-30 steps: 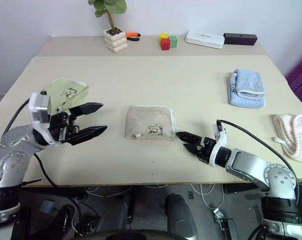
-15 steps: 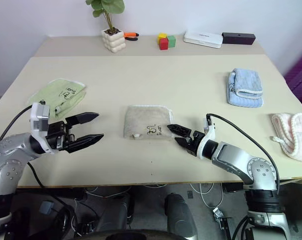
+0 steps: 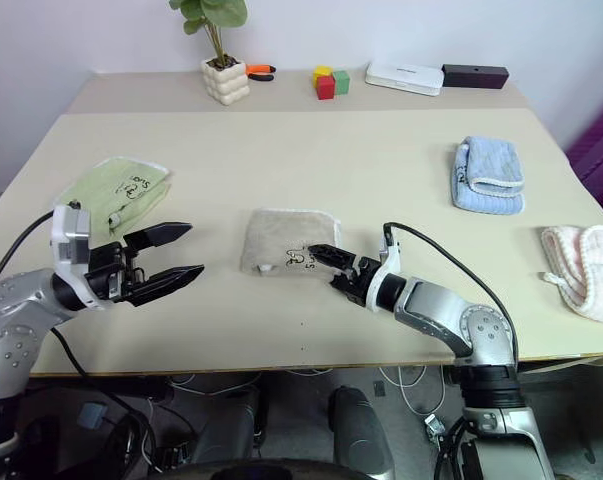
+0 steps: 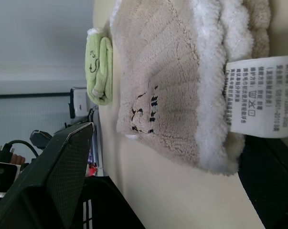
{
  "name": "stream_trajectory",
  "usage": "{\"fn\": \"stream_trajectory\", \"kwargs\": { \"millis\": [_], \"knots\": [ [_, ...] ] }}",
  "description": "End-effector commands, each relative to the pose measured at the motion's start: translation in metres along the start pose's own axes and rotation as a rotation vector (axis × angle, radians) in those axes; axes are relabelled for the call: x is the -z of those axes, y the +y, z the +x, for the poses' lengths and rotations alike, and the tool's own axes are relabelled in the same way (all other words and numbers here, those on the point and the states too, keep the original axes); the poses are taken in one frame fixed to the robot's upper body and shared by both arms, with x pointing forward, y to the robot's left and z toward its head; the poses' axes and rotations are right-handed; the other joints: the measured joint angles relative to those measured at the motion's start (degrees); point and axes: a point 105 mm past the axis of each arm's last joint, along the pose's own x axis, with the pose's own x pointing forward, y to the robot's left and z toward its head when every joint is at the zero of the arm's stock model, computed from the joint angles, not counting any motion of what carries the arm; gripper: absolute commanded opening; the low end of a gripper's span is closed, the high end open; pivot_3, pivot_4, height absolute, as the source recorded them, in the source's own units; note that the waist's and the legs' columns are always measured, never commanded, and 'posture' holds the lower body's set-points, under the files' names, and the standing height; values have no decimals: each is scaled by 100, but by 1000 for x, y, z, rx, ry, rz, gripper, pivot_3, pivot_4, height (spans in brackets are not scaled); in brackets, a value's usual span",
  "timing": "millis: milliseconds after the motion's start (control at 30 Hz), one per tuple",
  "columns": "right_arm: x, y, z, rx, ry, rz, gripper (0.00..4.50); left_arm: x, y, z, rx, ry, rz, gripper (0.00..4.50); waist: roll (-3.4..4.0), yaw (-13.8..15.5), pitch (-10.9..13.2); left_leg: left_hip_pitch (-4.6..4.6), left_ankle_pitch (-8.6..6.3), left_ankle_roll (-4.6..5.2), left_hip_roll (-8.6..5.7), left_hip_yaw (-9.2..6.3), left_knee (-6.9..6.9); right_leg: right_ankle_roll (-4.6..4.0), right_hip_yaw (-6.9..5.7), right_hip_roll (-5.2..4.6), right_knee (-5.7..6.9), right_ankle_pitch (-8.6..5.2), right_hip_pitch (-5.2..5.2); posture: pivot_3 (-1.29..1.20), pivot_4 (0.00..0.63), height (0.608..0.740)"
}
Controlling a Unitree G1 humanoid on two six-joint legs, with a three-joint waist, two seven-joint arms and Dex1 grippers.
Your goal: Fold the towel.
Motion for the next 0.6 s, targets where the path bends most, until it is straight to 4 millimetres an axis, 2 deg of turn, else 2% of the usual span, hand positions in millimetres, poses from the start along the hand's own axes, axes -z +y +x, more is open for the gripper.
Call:
{"fn": "stream_trajectory", "kwargs": {
  "millis": [33, 67, 300, 333, 467, 600],
  "knots": [
    [2, -7, 5, 26, 13, 15, 3910, -9, -3, -2, 0, -19, 29, 4500, 0, 2, 0, 0, 0, 0, 0, 0, -1, 0, 0, 0, 0, 0, 0, 0, 150, 740],
    [2, -7, 5, 25, 15, 13, 3662, -8, -3, -2, -2, -19, 29, 4500, 0, 5, 0, 0, 0, 0, 0, 0, 0, 0, 0, 1, 0, 0, 0, 0, 150, 740],
    [3, -7, 6, 23, 16, 18, 312, -7, -3, -2, -5, -20, 25, 4500, -7, 16, -4, -3, 0, 0, 0, 2, 0, 0, 0, 1, 0, 0, -3, 0, 150, 740],
    [3, -7, 6, 24, 15, 18, 33, -7, -2, -2, -5, -20, 25, 4500, -10, 14, -6, -2, 0, 0, 1, 2, 0, -1, 0, 1, -1, 1, -3, 0, 150, 740],
    [-1, -4, 6, 14, -1, 15, 33, -6, -1, -1, -6, -20, 26, 4500, -10, 12, -6, -2, 0, 0, 4, 2, 0, -4, 0, 1, -1, 2, -3, 0, 150, 740],
    [-17, 6, 4, -5, -41, -20, 33, -7, 0, 1, -8, -32, 24, 4500, -9, 15, -5, -2, 0, 0, 4, 2, 1, -5, 0, 1, -1, 3, -4, 0, 150, 740]
  ]
}}
